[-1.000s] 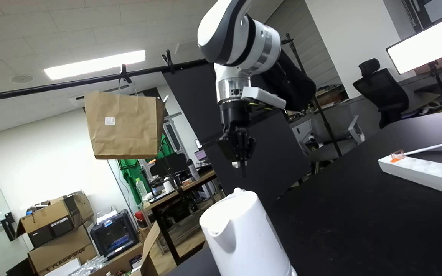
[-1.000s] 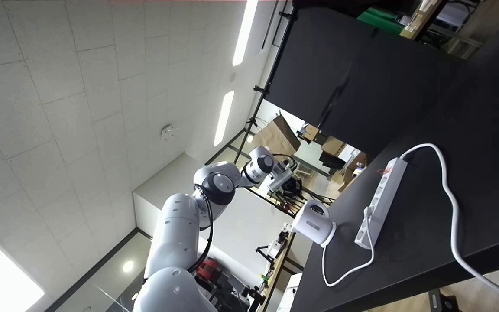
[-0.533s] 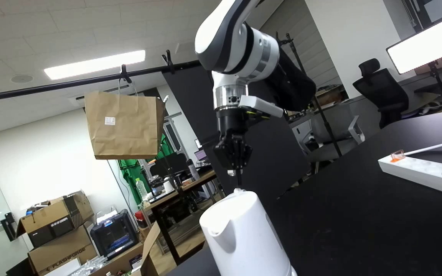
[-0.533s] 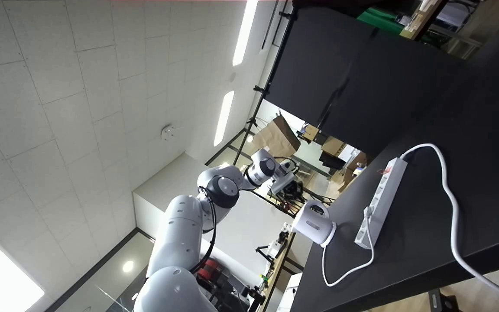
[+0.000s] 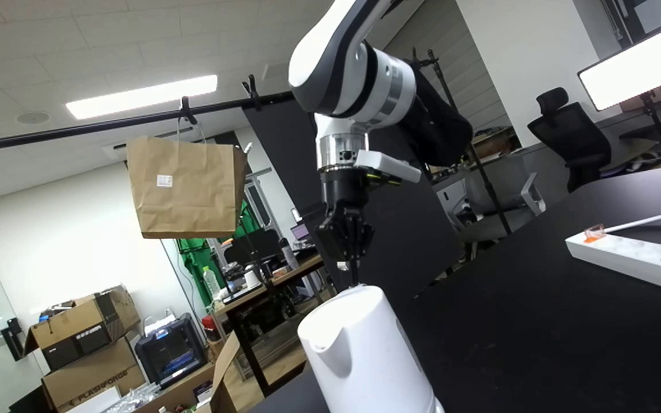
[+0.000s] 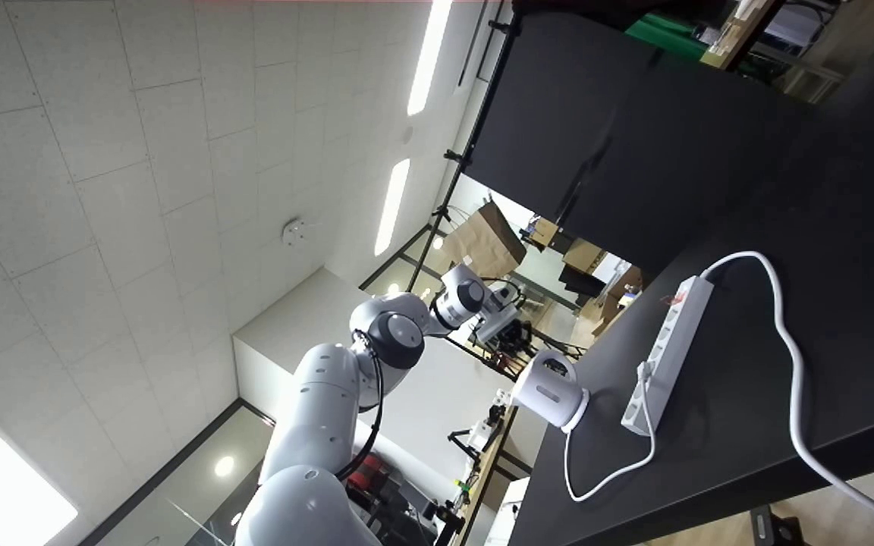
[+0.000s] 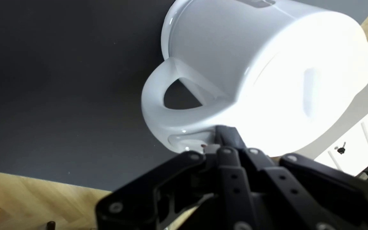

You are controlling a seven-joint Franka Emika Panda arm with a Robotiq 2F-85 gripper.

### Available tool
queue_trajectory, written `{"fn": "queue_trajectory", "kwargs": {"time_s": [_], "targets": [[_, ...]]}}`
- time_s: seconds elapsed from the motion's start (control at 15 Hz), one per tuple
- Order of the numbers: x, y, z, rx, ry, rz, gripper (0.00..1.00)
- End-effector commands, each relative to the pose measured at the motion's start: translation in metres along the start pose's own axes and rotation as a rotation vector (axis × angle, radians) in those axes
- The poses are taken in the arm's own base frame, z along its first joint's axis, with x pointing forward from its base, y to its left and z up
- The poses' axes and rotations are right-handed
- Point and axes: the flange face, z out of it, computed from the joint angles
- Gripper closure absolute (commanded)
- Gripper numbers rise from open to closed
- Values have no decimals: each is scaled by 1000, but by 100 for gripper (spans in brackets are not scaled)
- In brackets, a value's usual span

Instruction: Turn on the kettle

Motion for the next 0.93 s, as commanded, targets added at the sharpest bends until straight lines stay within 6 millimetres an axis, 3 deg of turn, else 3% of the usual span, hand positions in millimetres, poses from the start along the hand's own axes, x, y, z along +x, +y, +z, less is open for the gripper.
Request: {"fn": "queue_trajectory", "kwargs": {"time_s": [0.0, 0.47, 0.87], "targets": [[7, -1, -7, 13, 21, -1, 100], [13, -3, -25, 34, 45, 7, 100], [10, 7, -24, 16, 35, 22, 100]]}}
